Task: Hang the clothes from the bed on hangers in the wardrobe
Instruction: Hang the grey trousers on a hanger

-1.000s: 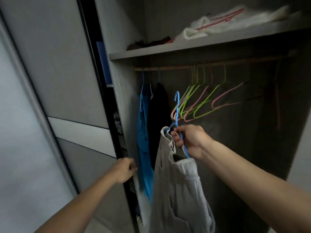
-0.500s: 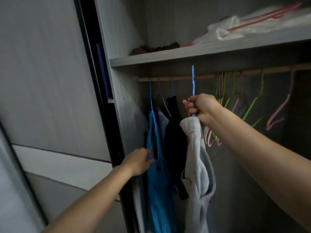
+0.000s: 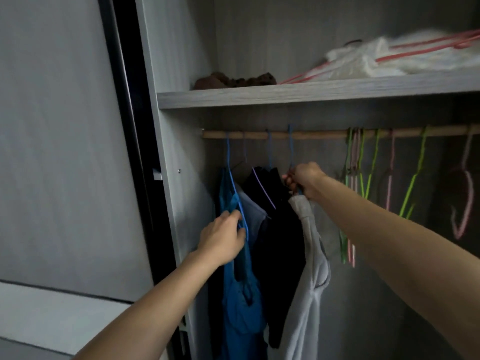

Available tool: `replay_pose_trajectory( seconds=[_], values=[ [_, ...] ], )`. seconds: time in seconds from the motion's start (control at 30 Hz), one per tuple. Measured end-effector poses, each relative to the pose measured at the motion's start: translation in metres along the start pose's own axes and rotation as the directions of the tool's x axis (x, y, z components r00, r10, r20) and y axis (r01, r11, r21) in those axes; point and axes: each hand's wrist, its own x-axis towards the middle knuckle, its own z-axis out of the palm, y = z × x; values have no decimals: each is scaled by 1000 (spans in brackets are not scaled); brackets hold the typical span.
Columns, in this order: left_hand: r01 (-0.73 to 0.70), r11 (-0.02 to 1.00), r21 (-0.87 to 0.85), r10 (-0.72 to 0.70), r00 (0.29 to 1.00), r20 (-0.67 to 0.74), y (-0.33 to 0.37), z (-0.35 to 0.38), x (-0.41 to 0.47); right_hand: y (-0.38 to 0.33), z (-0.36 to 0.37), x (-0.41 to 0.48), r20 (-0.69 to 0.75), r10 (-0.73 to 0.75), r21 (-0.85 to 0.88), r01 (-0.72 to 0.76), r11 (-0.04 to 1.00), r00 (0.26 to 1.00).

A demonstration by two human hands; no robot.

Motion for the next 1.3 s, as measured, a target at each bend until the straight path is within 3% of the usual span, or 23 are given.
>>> replay_pose_trajectory(
  seconds=[0.13, 0.23, 0.3, 0.33, 0.4, 0.5, 0.57, 0.7, 0.9, 1.07, 1.3],
  values=[
    [6, 1000, -2, -6, 996, -88, 2, -4, 27, 19, -5, 4, 150, -19, -33, 25, 999, 988],
    [-40, 998, -41, 29, 970, -241, 19, -8, 48, 9, -29, 9, 239, -103, -371, 189, 909, 966],
    [-123, 991, -50, 99, 937, -334, 37, -10, 60, -4, -52, 13, 227, -245, -639, 334, 693, 943],
    [-183, 982, -57, 149, 918, -368, 49, -9, 66, -11, -65, 14, 204, -356, -779, 372, 506, 912],
    [-312, 949, -40, 272, 878, -393, 71, -5, 76, -21, -85, 7, 176, -534, -937, 307, 167, 827],
    [-432, 896, 105, 444, 859, -256, 101, 16, 93, -26, -104, -5, 194, -512, -979, 132, -154, 837],
    [-441, 867, 232, 477, 870, -124, 112, 31, 102, -22, -109, -7, 192, -459, -959, 65, -276, 867],
    [-398, 880, 258, 425, 903, -57, 114, 39, 116, -17, -118, 3, 169, -473, -963, 42, -267, 865],
    [-372, 880, 295, 383, 924, 21, 101, 27, 118, -26, -114, -1, 121, -576, -991, 135, -19, 809],
    [-388, 834, 393, 386, 918, 89, 92, 24, 113, -44, -99, -41, 83, -622, -977, 188, 105, 779],
    [-438, 826, 354, 425, 897, 120, 93, 28, 98, 5, -117, -110, -43, -577, -959, 127, 252, 816]
  ],
)
